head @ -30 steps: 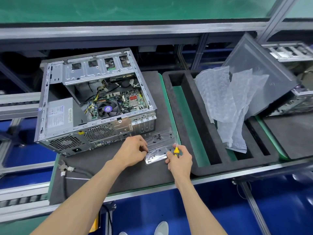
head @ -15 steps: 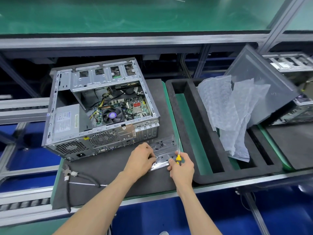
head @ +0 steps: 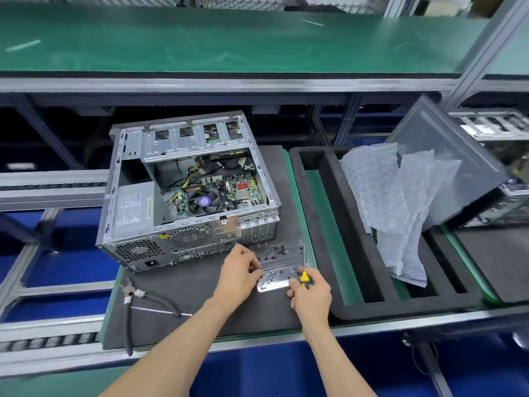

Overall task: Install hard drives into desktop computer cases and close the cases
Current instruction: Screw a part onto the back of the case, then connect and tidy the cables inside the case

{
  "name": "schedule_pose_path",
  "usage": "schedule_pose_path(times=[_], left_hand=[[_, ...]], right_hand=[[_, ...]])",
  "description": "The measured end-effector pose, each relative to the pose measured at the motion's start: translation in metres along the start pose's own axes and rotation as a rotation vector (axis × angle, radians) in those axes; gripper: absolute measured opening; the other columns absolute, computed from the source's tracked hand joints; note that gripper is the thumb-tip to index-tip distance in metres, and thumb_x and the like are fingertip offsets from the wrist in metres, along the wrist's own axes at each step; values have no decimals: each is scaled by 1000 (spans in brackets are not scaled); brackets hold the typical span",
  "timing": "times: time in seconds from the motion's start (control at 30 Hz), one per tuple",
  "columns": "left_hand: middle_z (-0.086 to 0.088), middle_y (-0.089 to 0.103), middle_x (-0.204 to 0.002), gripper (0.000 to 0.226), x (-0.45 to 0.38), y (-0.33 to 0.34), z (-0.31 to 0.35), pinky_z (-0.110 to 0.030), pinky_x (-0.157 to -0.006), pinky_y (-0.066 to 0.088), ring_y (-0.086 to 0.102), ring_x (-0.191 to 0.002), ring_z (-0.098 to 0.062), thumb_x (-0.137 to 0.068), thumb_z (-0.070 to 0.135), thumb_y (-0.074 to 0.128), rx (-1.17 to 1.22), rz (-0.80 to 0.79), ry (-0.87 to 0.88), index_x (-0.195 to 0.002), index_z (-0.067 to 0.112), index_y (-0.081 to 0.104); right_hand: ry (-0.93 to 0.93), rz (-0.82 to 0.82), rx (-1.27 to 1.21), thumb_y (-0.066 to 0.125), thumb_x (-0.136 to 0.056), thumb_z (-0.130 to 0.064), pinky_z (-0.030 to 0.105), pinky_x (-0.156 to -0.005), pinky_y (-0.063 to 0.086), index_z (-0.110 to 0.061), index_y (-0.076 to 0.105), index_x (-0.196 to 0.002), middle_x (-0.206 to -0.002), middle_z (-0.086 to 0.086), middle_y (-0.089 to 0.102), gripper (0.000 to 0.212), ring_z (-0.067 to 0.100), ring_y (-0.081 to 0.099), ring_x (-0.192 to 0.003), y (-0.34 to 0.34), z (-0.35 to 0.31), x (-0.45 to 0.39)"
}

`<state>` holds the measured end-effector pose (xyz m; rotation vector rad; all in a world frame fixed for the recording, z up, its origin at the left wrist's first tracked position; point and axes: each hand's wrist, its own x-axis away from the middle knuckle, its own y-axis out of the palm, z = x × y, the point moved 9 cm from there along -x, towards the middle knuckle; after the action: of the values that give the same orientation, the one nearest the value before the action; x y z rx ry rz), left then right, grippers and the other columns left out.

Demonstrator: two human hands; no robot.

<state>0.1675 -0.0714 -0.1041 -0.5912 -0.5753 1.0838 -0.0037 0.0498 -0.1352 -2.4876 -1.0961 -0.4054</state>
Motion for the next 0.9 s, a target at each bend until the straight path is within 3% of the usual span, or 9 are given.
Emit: schedule_pose_path(times=[0.13,0.23,0.33,0.47,0.57,0.63,0.7,0.83,0.9], left_hand=[[13,52,-100,14,4,-3,3,-22,-84,48,56,-89,-6,-84,14,74,-24,-20,16,-76,23,68],[11,56,-96,11,8,-10,5,-25,-81,47,56,-87,-7,-85,19,72,-56,-15,36,-76,25,67],[10,57,-92,11,12,-22,4,-27,-79,46,56,-85,-9,-87,23,69,-59,12,31,-77,25,67],[8,66,-89,9,18,-38,-4,-33,-82,50,60,-85,-12,-90,27,65,-40,27,-9,-83,25,69],[12,72,-84,11,25,-46,-16,-31,-82,53,65,-83,-7,-90,30,61,44,-29,-49,-85,31,70],[14,73,-91,12,30,-48,-24,-30,-85,53,66,-88,-4,-88,29,63,96,-110,-53,-96,33,72],[12,73,-98,24,36,-52,-32,-30,-89,53,66,-93,-6,-84,23,71,86,-155,-35,-106,30,71],[4,70,-116,29,36,-66,-47,-35,-96,48,63,-109,-18,-91,16,68,-139,-103,-8,-118,24,68],[3,66,-123,29,36,-68,-50,-35,-98,46,59,-116,-21,-95,17,63,-253,-100,7,-123,25,64]], right_hand=[[-39,15,73,64,-91,-9,42,-57,57,-25,66,-101,-71,3,70,18,13,64,-58,0,-9,7],[-67,8,73,58,-94,-13,25,-47,49,-22,65,-92,-62,2,67,11,9,53,-46,7,-16,14],[-79,-38,78,49,-97,-9,38,-55,49,-17,64,-94,-62,5,67,17,15,53,-46,26,-26,22],[-88,-91,220,50,-97,-24,42,-71,55,-22,57,-88,-68,0,70,12,20,67,-69,58,-34,36],[-59,-149,219,53,-100,-33,44,-74,56,-18,59,-89,-85,4,67,20,25,64,-81,86,-36,43],[18,-194,112,55,-101,-30,42,-70,61,-12,64,-93,-90,11,70,22,26,70,-78,106,-32,45],[62,-202,86,57,-100,-23,44,-75,62,-9,70,-88,-88,13,73,23,28,73,-80,118,-27,45],[48,-251,154,60,-92,-4,34,-68,63,-9,73,-76,-77,11,75,21,16,75,-65,128,-28,51],[-25,-230,232,59,-92,-6,39,-70,63,-10,71,-80,-75,9,74,17,15,73,-59,125,-44,53]])
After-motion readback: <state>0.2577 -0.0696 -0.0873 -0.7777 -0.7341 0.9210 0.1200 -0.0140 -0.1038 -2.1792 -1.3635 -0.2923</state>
